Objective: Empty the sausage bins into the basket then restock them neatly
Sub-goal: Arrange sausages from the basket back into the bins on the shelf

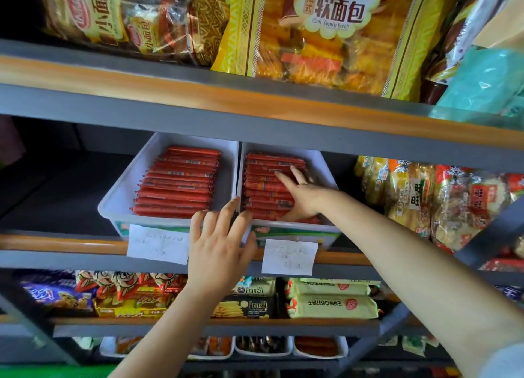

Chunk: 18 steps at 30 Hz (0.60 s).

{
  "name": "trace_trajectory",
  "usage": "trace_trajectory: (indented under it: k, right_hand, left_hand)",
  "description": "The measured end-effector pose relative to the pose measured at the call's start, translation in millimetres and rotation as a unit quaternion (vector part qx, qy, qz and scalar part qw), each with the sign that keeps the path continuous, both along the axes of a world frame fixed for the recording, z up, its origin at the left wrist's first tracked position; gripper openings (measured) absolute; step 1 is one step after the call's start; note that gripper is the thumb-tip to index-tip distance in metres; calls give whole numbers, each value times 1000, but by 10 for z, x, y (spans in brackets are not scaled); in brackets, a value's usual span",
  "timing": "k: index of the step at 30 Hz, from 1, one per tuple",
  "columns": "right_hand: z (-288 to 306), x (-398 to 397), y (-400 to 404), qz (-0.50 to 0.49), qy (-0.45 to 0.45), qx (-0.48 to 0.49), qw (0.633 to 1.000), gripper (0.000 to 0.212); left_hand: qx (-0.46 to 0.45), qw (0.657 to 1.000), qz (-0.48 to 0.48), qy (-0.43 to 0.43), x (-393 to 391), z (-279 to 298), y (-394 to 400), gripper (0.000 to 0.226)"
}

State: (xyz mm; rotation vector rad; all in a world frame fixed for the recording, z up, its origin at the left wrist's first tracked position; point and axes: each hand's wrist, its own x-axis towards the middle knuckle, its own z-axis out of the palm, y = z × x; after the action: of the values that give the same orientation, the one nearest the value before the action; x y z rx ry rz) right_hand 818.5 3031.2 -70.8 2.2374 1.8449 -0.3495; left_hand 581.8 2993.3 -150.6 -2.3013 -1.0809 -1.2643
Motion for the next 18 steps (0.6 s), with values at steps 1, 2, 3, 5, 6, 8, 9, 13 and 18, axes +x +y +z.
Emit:
trace_trajectory:
  k: [1,2,3,5,6,8,9,13,18]
  right_hand:
    - [-4,5,-1,-8,38,9,999,138]
    - [7,13,-16,-20,79,31,996,142]
    - [24,41,-33,-33,115,62,991,143]
    - [105,81,-117,-55,126,98,986,135]
    - [136,81,-155,-61,111,108,986,125]
    - [157,64,-202,-79,94,111,986,109]
    - [127,35,-209,-89,81,99,988,113]
    - [-149,114,-79,-108,79,53,990,157]
    - [-271,93,-103,-122,108,85,983,133]
  left_hand:
    - [1,1000,-3,1,-8,1,1,27]
    - [1,1000,-6,3,-17,3,3,27]
    - [0,1000,-8,5,-25,5,7,28]
    - [-3,1000,-12,10,-35,1,15,29]
    - [-3,1000,-14,11,-34,-4,19,29]
    - [-6,1000,-13,11,-31,-11,19,30]
    - [-7,1000,-12,11,-30,-11,17,31]
    - [-8,1000,-16,15,-48,-7,21,33]
    - [-7,999,-27,18,-65,-17,40,34]
